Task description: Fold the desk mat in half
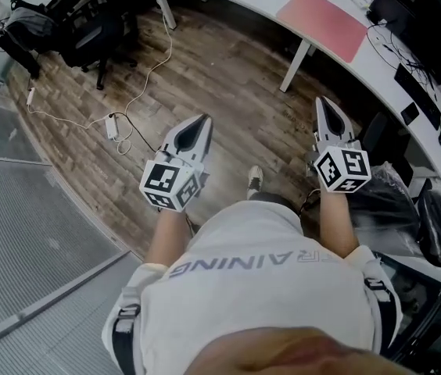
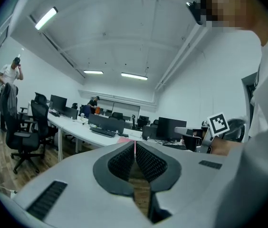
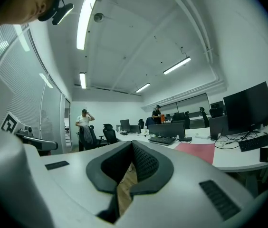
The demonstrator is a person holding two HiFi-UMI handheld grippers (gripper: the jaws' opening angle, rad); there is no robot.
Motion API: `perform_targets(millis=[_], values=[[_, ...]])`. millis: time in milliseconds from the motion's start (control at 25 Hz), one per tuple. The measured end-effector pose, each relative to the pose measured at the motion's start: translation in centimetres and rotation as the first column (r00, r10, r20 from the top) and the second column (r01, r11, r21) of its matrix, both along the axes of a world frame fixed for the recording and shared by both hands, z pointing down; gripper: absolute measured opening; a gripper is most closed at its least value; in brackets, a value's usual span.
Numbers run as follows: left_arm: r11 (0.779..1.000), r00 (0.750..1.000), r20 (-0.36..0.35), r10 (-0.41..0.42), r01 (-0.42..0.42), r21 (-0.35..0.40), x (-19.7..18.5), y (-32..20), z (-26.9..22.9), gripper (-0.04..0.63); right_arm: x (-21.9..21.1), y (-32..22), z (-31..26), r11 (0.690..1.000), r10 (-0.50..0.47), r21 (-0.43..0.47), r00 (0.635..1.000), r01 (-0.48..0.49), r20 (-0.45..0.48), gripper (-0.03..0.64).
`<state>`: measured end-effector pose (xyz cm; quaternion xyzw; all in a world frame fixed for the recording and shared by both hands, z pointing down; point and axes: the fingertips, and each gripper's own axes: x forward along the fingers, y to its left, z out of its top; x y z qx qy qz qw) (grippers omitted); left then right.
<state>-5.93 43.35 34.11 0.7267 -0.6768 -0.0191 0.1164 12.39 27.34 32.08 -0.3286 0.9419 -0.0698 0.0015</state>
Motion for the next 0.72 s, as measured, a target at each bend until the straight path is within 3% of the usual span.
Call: perform_targets(millis=[280, 720], values=[[0.999, 0.999, 0.017, 0.041, -0.040, -0.031, 0.7, -10.2, 0.2, 0.038, 2.0, -10.2, 1.9, 0.996, 0.056, -0.067, 0.998, -0.056, 0.006, 0.023], [0.997, 0.999, 0.028, 0.026, -0.024, -0.070, -1.5, -24.1, 1.0, 0.038, 0.6, -25.2, 2.9, 0.993, 0.077, -0.097, 0.996, -0.073, 0.038, 0.023]])
